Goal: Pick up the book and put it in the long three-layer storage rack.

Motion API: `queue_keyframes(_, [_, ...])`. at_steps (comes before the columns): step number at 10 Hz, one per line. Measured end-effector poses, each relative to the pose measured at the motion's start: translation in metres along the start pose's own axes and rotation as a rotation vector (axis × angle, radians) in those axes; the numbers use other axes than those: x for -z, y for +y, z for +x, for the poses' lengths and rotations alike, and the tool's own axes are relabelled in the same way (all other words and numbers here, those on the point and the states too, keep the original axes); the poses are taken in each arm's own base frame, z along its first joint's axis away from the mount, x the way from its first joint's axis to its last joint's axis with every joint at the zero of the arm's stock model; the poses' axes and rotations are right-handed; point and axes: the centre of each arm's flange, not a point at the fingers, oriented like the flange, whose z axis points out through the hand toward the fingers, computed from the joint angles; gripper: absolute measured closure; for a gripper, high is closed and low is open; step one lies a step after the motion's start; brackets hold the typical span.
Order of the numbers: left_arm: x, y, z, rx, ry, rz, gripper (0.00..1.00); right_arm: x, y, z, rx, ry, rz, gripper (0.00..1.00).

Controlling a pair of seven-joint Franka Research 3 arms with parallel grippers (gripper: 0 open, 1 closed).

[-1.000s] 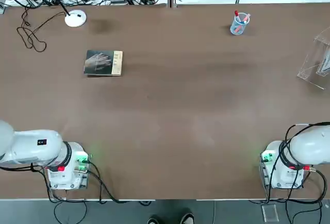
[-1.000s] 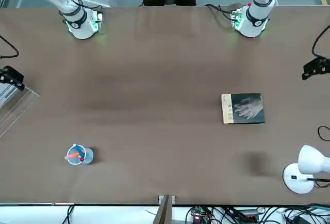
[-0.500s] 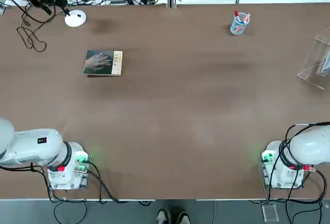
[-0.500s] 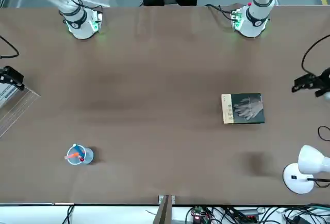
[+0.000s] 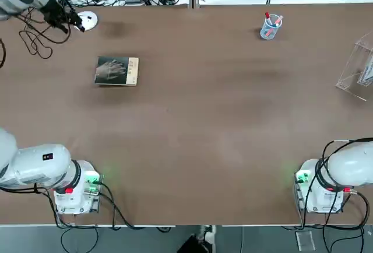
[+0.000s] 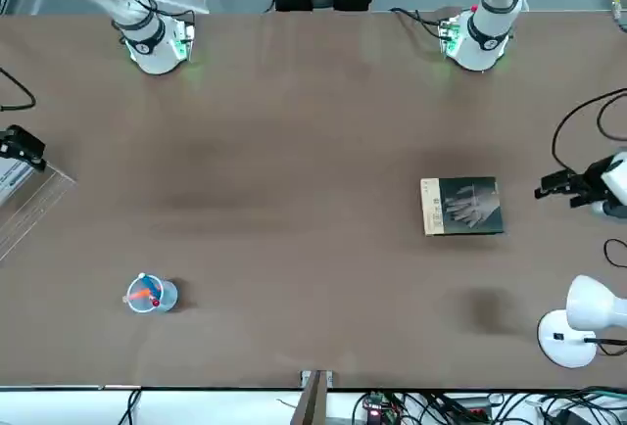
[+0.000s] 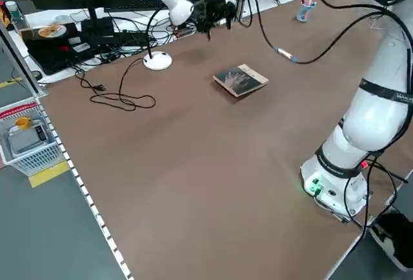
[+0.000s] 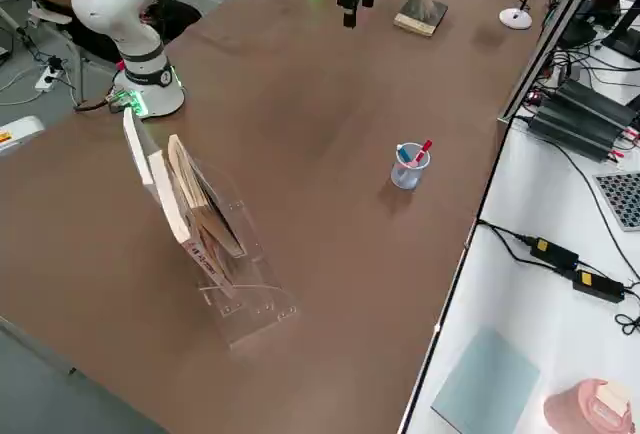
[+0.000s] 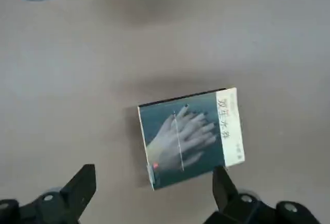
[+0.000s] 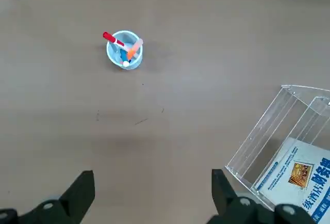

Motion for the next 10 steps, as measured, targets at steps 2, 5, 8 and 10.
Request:
queue_keyframes(2, [-0.03, -0.024, -0.007, -0.023, -0.013, -0.049, 0.0, 0.0, 0.0, 0.0, 0.0, 0.0, 0.0, 0.0])
queue_keyframes(5, [-0.075, -0.058, -0.017, -0.033, -0.014, -0.176, 0.0, 0.0, 0.0, 0.0, 0.0, -0.002, 0.0, 0.0])
queue_keyframes(8, [-0.109, -0.076, -0.024, -0.037, -0.02, -0.245, 0.0, -0.001, 0.0, 0.0, 0.0, -0.003, 0.0, 0.0])
queue_keyframes(10, [-0.127, -0.082, -0.027, -0.062, -0.01, -0.29, 0.0, -0.001, 0.0, 0.0, -0.001, -0.005, 0.0, 0.0])
